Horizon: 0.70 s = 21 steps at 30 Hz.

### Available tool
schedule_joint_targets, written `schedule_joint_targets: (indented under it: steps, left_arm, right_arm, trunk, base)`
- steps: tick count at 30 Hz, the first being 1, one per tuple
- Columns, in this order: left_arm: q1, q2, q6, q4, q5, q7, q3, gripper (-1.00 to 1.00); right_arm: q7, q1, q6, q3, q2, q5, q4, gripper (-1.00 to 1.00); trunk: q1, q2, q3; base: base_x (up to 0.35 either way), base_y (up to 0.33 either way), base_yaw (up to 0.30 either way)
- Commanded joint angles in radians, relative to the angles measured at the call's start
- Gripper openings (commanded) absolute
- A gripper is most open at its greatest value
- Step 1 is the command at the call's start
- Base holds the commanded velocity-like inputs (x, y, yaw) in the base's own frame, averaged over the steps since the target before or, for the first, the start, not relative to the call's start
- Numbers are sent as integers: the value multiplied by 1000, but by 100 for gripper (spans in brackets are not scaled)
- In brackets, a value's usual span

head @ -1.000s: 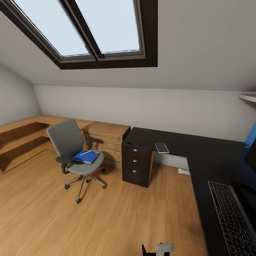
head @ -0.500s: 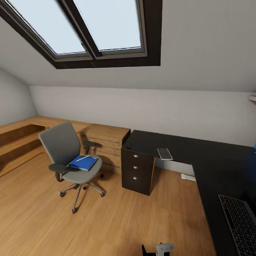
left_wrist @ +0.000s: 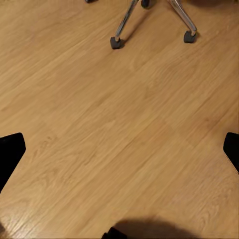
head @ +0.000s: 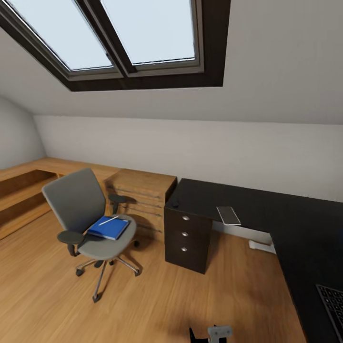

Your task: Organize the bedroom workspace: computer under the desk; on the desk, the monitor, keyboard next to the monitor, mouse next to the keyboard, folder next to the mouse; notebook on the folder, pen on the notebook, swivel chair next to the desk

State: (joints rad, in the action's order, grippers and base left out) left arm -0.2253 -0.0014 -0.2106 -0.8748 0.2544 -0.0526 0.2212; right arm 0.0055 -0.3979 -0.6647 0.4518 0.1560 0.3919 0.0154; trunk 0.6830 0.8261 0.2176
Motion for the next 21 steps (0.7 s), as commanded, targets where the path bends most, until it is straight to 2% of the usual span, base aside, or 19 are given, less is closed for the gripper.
schedule_joint_targets:
  steps: [1, 16, 18, 21]
  left_arm:
    - [0, 0, -1, -1, 6, -1, -1, 100]
    - [0, -3, -3, -17, 5, -1, -2, 100]
    - [-1, -9, 0, -74, -6, -1, -2, 100]
    - [-1, -17, 20, -231, -69, -5, -1, 100]
  right_arm:
    - [1, -1, -4, 8, 0, 9, 2, 100]
    - [1, -1, -4, 10, -1, 8, 0, 100]
    - [-1, -1, -4, 7, -1, 9, -15, 100]
    - [-7, -1, 1, 1, -13, 13, -164, 100]
  trunk:
    - [1, 1, 1]
    - [1, 1, 1]
    - [1, 1, 1]
    - [1, 1, 1]
  base:
    - [328, 97, 0]
    - [328, 82, 0]
    - [328, 7, 0]
    - [328, 2, 0]
